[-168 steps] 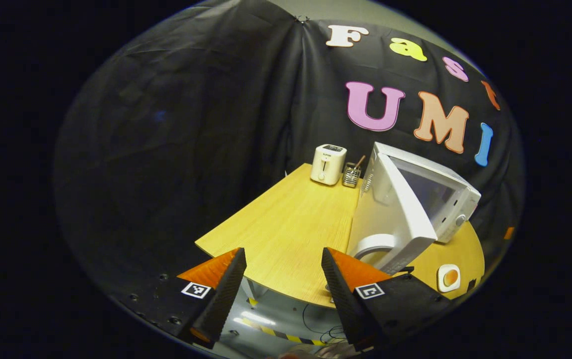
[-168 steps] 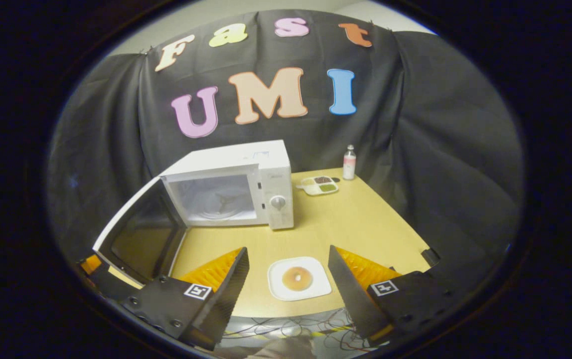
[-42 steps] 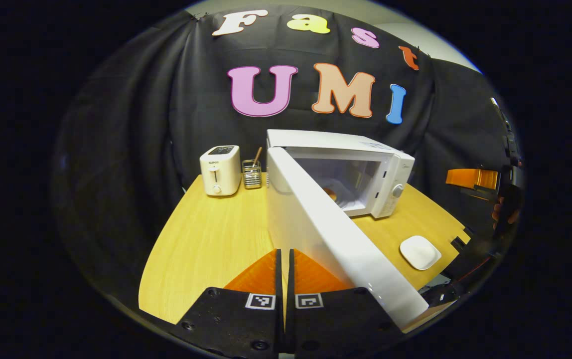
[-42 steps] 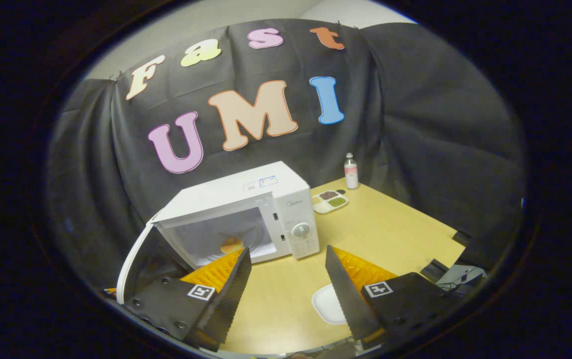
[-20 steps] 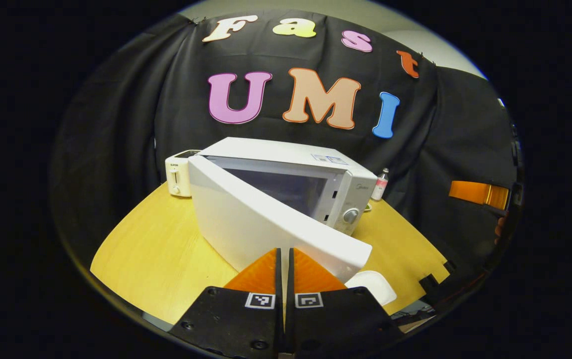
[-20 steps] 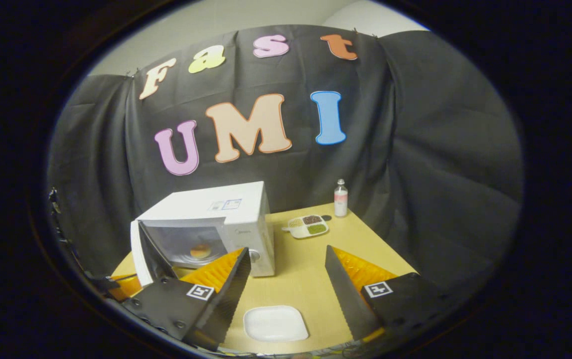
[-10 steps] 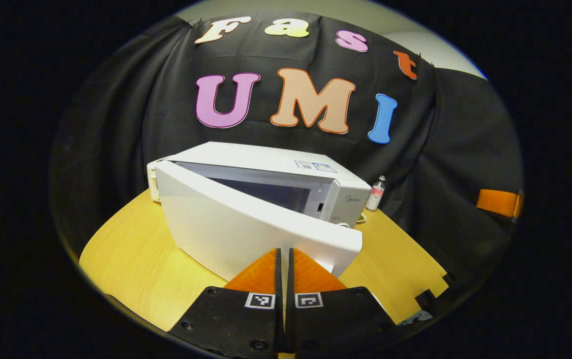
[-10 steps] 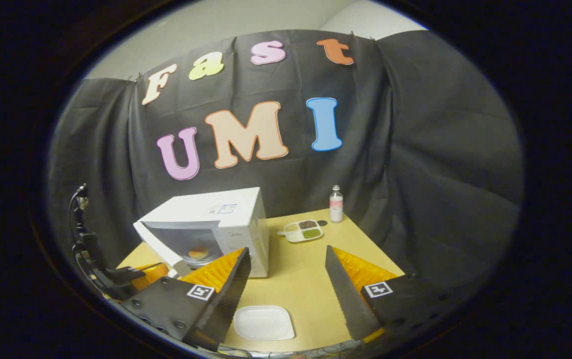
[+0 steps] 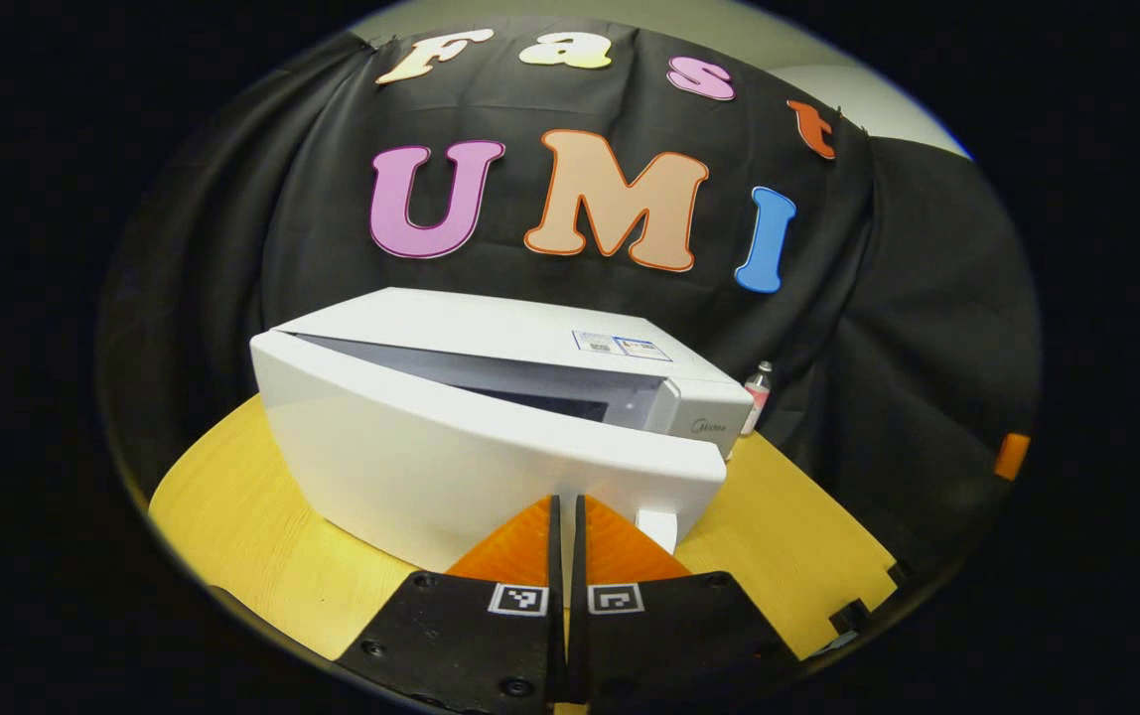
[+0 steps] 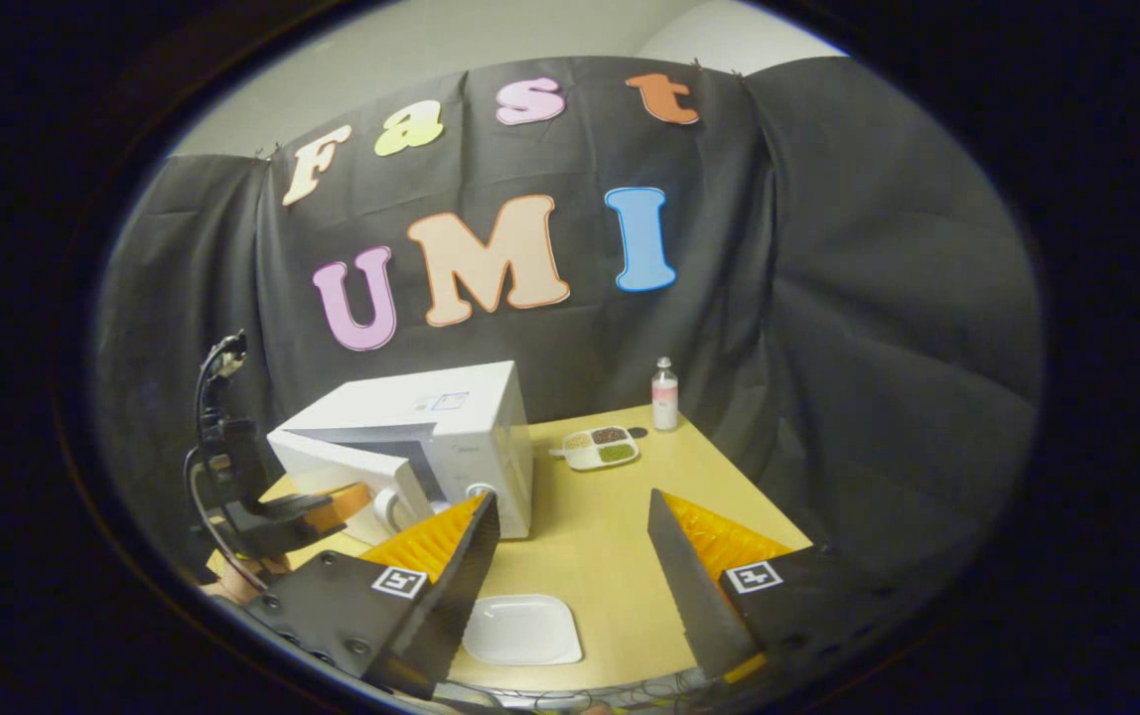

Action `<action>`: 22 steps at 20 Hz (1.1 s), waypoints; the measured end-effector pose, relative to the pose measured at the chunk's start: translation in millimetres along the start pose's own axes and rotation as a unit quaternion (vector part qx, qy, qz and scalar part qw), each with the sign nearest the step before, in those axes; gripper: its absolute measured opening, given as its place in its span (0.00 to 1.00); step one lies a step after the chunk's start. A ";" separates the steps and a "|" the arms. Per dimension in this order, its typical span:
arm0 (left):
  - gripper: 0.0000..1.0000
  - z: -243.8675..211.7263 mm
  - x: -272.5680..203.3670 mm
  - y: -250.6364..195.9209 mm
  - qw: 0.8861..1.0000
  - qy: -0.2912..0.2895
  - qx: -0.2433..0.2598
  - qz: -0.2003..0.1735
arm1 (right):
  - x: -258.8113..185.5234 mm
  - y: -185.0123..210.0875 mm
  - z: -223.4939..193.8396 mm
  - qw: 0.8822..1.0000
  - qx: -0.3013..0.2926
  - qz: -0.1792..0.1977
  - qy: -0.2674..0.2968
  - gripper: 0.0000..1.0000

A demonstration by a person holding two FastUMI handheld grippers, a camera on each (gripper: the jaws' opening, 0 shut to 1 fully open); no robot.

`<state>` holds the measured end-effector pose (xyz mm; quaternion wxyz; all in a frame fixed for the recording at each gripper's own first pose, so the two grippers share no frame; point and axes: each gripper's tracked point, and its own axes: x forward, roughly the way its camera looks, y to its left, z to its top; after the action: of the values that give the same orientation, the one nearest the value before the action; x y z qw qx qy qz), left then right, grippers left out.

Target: Open the microwave oven with the left hand, put the food in, and close the microwave oven.

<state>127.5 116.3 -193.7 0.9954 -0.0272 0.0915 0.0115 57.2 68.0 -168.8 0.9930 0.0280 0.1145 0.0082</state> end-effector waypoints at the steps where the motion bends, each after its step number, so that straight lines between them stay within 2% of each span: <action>1: 0.00 1.8 6.9 -1.5 1.000 0.000 0.000 0.000 | 0.7 -1.4 -1.5 1.000 -0.001 -0.002 0.002 0.88; 11: 0.00 12.7 53.4 -6.5 1.000 -0.002 -0.007 0.003 | 14.3 -3.2 -6.3 1.000 0.006 -0.021 0.015 0.88; 22: 0.00 12.7 60.3 -5.7 1.000 -0.010 -0.019 0.012 | 27.6 3.0 -10.3 0.999 0.001 -0.018 0.032 0.88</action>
<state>189.2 112.5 -192.0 0.9954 -0.0444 0.0812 0.0259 81.7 72.2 -184.9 0.9887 0.0271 0.1471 -0.0087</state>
